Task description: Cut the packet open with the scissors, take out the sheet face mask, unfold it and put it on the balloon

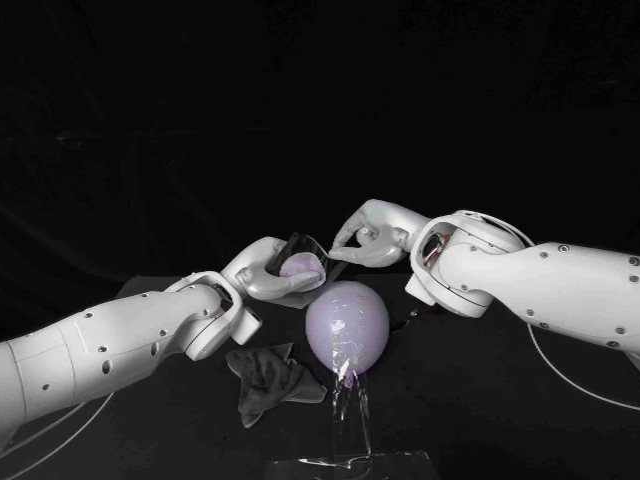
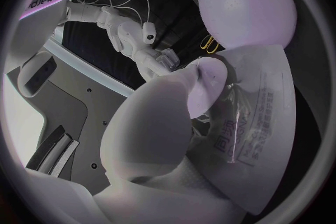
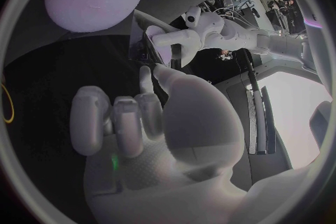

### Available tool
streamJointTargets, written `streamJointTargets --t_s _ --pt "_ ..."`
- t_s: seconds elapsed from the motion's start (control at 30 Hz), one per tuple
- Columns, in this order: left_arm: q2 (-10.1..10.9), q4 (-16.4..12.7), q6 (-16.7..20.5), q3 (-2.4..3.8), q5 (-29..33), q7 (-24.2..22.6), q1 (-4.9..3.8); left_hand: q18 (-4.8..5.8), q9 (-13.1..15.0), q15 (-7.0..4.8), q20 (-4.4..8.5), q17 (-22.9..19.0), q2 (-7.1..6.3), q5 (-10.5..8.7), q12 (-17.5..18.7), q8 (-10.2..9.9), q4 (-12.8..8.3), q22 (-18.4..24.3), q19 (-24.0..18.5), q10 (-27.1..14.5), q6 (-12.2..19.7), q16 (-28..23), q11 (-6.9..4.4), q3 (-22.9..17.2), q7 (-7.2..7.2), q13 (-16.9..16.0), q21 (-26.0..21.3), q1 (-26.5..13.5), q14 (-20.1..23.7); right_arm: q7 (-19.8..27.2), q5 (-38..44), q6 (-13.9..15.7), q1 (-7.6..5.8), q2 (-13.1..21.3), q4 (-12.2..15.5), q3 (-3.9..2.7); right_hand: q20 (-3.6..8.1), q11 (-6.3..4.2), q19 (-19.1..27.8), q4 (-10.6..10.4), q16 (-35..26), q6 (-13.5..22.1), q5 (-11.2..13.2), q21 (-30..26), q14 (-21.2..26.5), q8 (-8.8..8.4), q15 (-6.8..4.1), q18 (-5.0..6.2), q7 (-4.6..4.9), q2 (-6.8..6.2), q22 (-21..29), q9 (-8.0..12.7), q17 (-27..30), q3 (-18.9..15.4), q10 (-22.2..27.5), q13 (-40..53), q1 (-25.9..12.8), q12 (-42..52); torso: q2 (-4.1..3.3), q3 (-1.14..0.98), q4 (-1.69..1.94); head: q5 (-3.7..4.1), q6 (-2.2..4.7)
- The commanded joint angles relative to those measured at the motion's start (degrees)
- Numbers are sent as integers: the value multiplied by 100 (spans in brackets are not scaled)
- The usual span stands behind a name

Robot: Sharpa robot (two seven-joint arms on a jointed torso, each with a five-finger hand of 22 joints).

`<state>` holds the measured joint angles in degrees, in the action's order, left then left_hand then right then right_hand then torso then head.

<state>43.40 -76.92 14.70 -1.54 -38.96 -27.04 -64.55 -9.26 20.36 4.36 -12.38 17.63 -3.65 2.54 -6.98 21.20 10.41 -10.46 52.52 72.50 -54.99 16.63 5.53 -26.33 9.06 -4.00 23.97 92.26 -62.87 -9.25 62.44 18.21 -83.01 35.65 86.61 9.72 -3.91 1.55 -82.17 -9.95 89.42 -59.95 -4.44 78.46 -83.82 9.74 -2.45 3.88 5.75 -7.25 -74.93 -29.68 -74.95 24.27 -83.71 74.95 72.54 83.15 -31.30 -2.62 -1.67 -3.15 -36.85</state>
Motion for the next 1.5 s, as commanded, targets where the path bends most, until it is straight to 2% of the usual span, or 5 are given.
streamJointTargets --t_s 0.03,0.27,0.53,0.83,1.5 --pt "-12 -9 -80 10 18 -15 -18 -53 49 -19 2 8 70 20 -24 9 -31 -5 -49 45 -26 30 13 13 7 0 20 -4 27 17 52 -76 3 -31 -39 -1 -2 -18 -38 55 20 -42 -14 27 -584 29 14 -72 10 -70 -402 -10 -1330 -2 -198 831 32 18 -4 4 1 2 -23" --pt "-11 -21 -93 10 18 -3 -29 -53 49 -19 2 8 70 20 -24 9 -31 -5 -49 45 -26 30 13 13 7 0 20 -4 27 16 39 -118 12 -70 -72 -1 -2 -19 -36 63 19 -43 -9 25 -583 31 14 -71 9 -76 -401 -11 -1326 -2 -194 827 39 14 -3 6 4 -2 -44" --pt "-13 7 -103 10 18 10 -36 -52 48 -20 6 16 73 19 -26 5 -43 -22 -62 48 -32 36 12 10 7 0 45 -9 26 75 51 101 15 -34 -4 -1 -1 -16 -51 53 22 -42 -15 48 -585 34 14 -78 16 -75 -426 -10 -1337 -7 -213 860 21 43 2 3 5 -13 -46" --pt "-17 28 -122 10 18 22 -38 -52 48 -20 6 16 73 19 -26 5 -43 -22 -62 48 -32 36 12 10 7 0 45 -9 26 96 81 164 16 -6 28 -2 -2 -13 -62 43 23 -37 -38 63 -586 33 16 -82 19 -87 -443 -9 -1342 -17 -219 871 2 52 2 -1 -2 -20 -41" --pt "-27 32 -134 9 18 33 -43 -51 47 -22 10 25 75 20 -28 0 -58 -44 -78 53 -40 44 12 7 8 1 77 -15 24 51 262 -34 16 -105 -54 -3 -2 -12 -63 54 26 -28 -57 65 -589 33 18 -83 18 -118 -448 -8 -1357 -28 -209 862 1 40 2 7 2 -19 -55"
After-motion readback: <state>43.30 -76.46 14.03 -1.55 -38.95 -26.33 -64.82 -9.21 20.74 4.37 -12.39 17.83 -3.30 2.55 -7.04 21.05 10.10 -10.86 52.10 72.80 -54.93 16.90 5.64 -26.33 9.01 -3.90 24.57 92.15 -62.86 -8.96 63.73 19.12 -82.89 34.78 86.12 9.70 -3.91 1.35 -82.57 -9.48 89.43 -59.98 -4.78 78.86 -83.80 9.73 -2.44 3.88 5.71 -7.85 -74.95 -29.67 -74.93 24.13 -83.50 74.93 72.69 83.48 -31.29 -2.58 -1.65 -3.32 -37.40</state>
